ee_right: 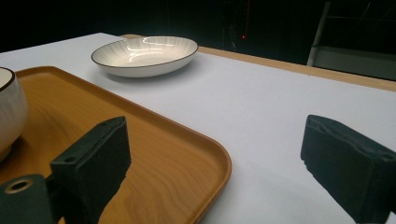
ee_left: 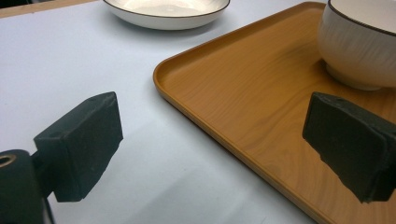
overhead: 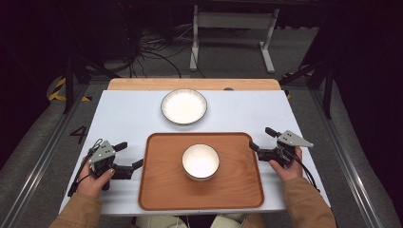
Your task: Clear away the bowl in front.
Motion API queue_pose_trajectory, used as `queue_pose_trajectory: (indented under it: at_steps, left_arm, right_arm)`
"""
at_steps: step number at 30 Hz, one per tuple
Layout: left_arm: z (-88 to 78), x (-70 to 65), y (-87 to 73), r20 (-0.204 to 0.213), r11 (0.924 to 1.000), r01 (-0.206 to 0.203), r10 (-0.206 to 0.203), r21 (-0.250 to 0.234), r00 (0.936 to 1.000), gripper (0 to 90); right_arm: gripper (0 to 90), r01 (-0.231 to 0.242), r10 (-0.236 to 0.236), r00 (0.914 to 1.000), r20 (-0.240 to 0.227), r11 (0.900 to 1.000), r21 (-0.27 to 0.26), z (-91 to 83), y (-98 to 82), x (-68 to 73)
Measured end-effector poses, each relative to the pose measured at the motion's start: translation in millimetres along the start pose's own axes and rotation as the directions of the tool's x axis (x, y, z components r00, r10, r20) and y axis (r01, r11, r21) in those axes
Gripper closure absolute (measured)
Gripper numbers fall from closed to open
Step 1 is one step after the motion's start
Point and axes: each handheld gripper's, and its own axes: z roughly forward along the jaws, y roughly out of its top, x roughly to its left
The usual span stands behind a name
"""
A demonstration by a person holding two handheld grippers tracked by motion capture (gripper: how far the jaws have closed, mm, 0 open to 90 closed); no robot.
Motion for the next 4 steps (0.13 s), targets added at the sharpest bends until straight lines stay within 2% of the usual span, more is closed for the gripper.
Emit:
queue_pose_trajectory:
  at_steps: [4]
  left_arm:
    - [0.4, -0.2, 0.1, 0.003, 1.0, -0.002, 0.002, 0.005, 1.0, 5.4]
  right_arm:
    - [8.7, -0.001, 0.001, 1.0, 0.001, 1.0, 0.001, 0.0, 0.0, -0.1]
